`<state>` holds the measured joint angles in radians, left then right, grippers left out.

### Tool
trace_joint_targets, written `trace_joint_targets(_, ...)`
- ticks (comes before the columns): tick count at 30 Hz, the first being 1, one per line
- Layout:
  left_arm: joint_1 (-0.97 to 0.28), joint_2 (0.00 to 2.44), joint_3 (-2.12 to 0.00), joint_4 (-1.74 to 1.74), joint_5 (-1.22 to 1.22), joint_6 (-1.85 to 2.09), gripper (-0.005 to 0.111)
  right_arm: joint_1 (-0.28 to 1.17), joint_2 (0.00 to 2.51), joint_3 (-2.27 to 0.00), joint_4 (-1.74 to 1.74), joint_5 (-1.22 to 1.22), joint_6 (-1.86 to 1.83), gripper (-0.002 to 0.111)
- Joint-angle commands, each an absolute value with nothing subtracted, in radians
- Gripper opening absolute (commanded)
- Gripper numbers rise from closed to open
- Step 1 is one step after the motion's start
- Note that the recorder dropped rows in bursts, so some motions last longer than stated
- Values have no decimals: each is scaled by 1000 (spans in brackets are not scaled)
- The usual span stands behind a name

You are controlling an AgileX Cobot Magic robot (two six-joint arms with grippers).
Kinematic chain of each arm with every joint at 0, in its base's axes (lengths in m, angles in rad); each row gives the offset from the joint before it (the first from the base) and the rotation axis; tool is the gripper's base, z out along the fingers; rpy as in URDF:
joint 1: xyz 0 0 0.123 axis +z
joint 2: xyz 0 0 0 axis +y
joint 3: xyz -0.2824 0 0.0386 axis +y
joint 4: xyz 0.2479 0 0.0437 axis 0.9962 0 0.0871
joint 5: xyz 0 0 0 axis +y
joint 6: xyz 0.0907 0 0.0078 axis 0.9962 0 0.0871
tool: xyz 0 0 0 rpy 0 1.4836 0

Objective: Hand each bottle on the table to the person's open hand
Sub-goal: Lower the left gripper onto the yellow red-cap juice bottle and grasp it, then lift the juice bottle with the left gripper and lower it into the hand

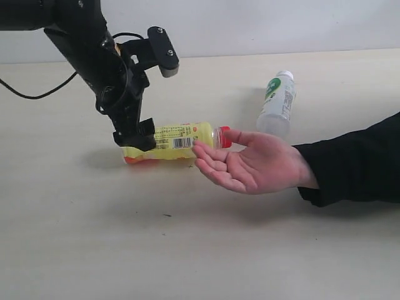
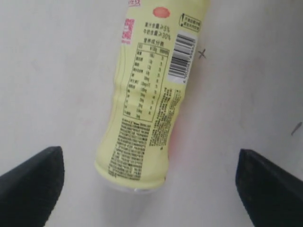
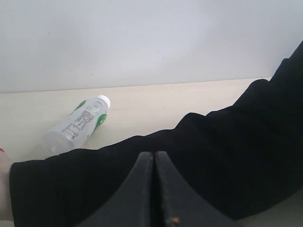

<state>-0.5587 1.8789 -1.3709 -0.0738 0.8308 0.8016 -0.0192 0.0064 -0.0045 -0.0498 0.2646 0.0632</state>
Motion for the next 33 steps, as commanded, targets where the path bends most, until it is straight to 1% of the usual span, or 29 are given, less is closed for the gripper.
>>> trace_joint_targets(1, -559, 1931, -1410, -89, 835, 895, 93, -24, 0, 0, -52, 253, 65, 0)
trace_joint_targets(4, -559, 1969, -1421, -84, 825, 941, 93, -24, 0, 0, -52, 253, 65, 0)
trace_joint_targets(15, -557, 2080, -1421, -55, 672, 952, 93, -24, 0, 0, -52, 253, 65, 0)
trace_joint_targets(19, -557, 2099, -1421, -55, 642, 952, 89, -24, 0, 0, -52, 261, 65, 0)
trace_joint_targets(21, -555, 2104, -1421, -55, 632, 952, 83, -24, 0, 0, -52, 259, 65, 0)
trace_joint_targets(25, -546, 2115, -1421, -55, 614, 941, 66, -24, 0, 0, -52, 259, 65, 0)
trace_joint_targets(27, -542, 2117, -1421, -55, 616, 938, 60, -24, 0, 0, -52, 259, 65, 0)
trace_joint_targets(29, -538, 2117, -1421, -55, 631, 934, 46, -24, 0, 0, -52, 259, 65, 0)
trace_joint_targets(30, -538, 2113, -1421, -55, 642, 925, 31, -24, 0, 0, -52, 259, 65, 0)
trace_joint_targets(31, -538, 2108, -1421, -53, 642, 914, 22, -24, 0, 0, -52, 259, 65, 0)
trace_joint_targets(32, -538, 2098, -1421, -53, 642, 904, 5, -24, 0, 0, -52, 259, 65, 0)
trace_joint_targets(33, -538, 2092, -1421, -53, 646, 895, 0, -24, 0, 0, -52, 259, 65, 0)
